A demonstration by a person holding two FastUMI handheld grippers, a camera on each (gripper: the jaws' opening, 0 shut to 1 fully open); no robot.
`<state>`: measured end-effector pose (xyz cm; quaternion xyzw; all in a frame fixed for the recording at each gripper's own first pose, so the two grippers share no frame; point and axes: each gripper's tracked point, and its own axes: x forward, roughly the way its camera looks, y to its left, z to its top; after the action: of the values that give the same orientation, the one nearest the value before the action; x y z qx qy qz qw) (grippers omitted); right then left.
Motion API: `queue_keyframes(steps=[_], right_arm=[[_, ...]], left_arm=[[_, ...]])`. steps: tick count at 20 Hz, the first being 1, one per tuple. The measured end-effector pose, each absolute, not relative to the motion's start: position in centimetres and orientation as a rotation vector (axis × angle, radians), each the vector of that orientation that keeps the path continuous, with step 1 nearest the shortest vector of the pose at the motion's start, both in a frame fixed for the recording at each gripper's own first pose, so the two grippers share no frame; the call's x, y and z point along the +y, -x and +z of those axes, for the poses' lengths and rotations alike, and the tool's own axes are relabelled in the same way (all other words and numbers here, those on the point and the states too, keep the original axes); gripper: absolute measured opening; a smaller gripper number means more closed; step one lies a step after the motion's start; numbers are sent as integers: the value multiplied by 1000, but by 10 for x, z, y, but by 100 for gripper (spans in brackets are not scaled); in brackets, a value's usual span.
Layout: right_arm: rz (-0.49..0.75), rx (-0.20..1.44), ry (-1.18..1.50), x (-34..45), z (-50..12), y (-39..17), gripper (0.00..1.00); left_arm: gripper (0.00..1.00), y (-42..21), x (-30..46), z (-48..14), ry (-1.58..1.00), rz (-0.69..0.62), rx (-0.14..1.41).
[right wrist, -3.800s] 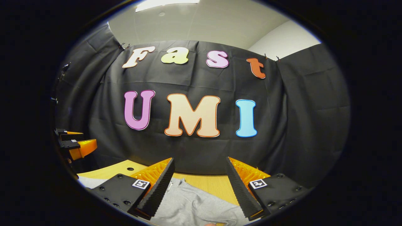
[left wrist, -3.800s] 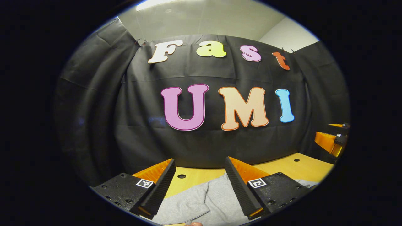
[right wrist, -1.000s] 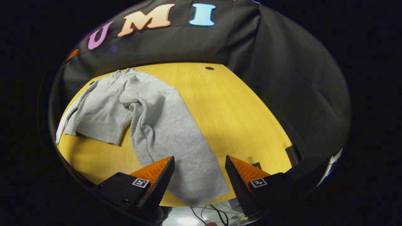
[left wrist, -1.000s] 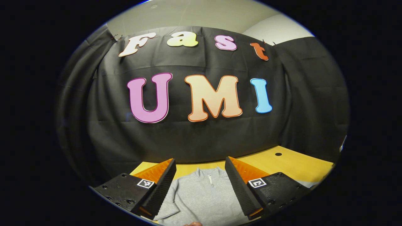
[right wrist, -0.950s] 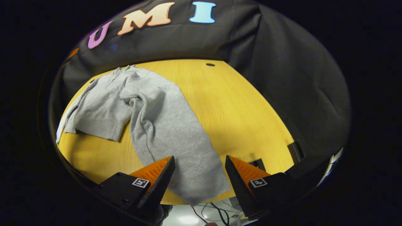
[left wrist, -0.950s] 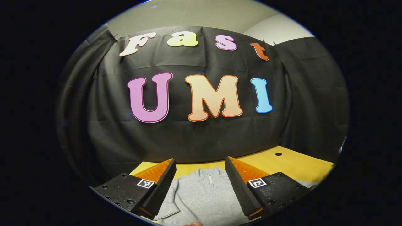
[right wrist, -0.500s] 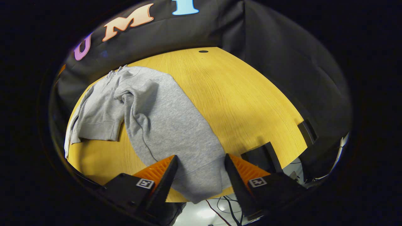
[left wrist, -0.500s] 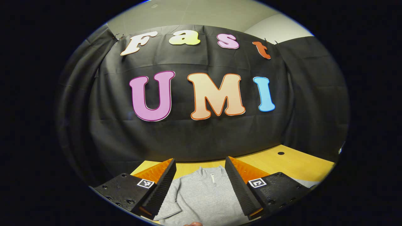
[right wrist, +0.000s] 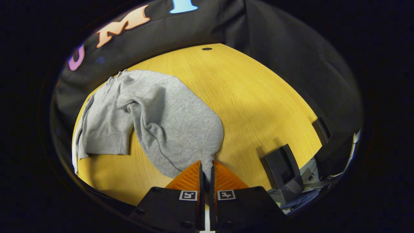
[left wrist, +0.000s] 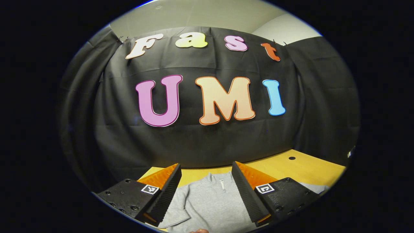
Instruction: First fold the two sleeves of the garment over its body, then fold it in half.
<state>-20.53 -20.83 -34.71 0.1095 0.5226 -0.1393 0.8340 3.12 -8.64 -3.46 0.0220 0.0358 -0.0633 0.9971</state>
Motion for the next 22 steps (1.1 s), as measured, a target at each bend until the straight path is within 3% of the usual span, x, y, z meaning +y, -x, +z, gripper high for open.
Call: queue_keyframes(steps=[7,16,22], right_arm=[[-226,941,-281,-188,-297,121,7],[-65,759,-333,-128,-228,-5,8],[43,701,-340,-75,-204,-50,7]], left_arm=[[92,-26,-65,-29,-56,-83,60],[92,-2,24,-23,-70,118,56],[92,16,63,-19,-83,207,55]])
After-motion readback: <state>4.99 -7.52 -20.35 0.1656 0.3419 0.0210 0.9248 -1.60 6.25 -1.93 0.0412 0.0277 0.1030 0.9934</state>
